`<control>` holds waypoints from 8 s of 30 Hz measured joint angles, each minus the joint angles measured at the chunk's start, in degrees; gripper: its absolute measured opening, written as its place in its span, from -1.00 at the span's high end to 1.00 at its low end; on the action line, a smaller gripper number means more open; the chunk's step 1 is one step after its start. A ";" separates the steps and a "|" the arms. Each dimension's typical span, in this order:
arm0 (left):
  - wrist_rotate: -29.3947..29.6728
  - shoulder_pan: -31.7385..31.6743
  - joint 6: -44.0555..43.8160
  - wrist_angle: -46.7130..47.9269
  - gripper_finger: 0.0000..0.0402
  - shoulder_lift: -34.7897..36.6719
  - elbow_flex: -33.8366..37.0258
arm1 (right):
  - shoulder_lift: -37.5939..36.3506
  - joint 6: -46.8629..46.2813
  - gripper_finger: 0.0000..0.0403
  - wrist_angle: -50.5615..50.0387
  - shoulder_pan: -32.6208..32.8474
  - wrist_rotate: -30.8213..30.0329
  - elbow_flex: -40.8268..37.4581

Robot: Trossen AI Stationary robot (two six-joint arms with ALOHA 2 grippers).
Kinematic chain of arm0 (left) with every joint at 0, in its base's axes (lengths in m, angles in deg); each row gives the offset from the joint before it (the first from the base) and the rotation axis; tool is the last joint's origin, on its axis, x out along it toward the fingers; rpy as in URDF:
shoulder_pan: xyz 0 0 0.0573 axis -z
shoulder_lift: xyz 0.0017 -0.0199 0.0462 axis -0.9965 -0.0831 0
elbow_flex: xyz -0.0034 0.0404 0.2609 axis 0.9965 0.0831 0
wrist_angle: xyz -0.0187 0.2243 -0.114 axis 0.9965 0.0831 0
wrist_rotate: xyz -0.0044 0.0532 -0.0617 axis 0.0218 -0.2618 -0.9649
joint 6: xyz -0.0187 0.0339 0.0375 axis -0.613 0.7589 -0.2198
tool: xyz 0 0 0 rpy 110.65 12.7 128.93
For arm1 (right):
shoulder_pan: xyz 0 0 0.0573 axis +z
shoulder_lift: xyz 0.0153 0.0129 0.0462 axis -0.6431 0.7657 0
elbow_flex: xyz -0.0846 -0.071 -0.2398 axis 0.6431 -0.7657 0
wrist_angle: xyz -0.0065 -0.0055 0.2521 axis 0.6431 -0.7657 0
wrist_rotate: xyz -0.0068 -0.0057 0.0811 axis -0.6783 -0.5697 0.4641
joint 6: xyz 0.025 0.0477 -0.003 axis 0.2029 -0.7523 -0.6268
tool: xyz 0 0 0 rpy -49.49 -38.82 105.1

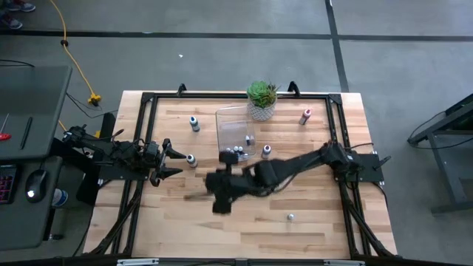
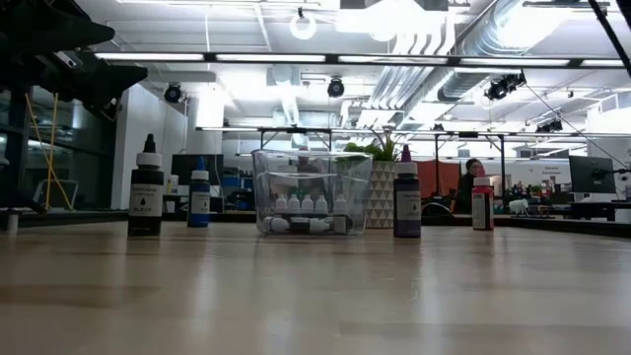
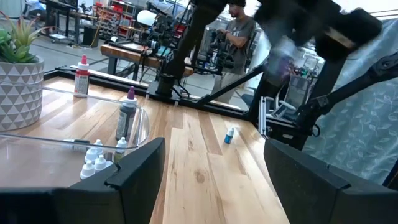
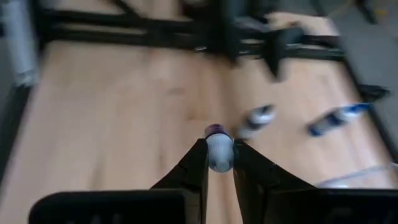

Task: Pick & Place food coloring
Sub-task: Put the small violet food coloring bottle into the transparent bin, then put the small blue food coloring bottle into the transparent bin

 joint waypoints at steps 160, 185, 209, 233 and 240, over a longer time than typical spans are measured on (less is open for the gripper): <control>0.00 0.00 0.00 0.00 -0.35 0.02 0.00 | -35.67 -50.38 0.40 -37.14 0.82 25.03 -39.56; 0.00 0.01 0.00 0.00 -0.35 0.02 0.00 | -41.20 -77.21 0.40 -5.27 13.93 22.72 -71.08; 0.00 0.02 0.00 0.00 -0.35 0.02 0.00 | -39.07 -45.61 0.04 2.80 18.29 27.93 -71.56; 0.00 0.02 0.00 0.00 -0.35 0.02 0.00 | -27.99 -30.42 -0.11 10.19 19.06 27.16 -71.56; 0.00 0.01 0.00 0.00 -0.35 0.02 0.00 | -27.85 -32.62 -0.07 10.33 19.65 28.05 -71.56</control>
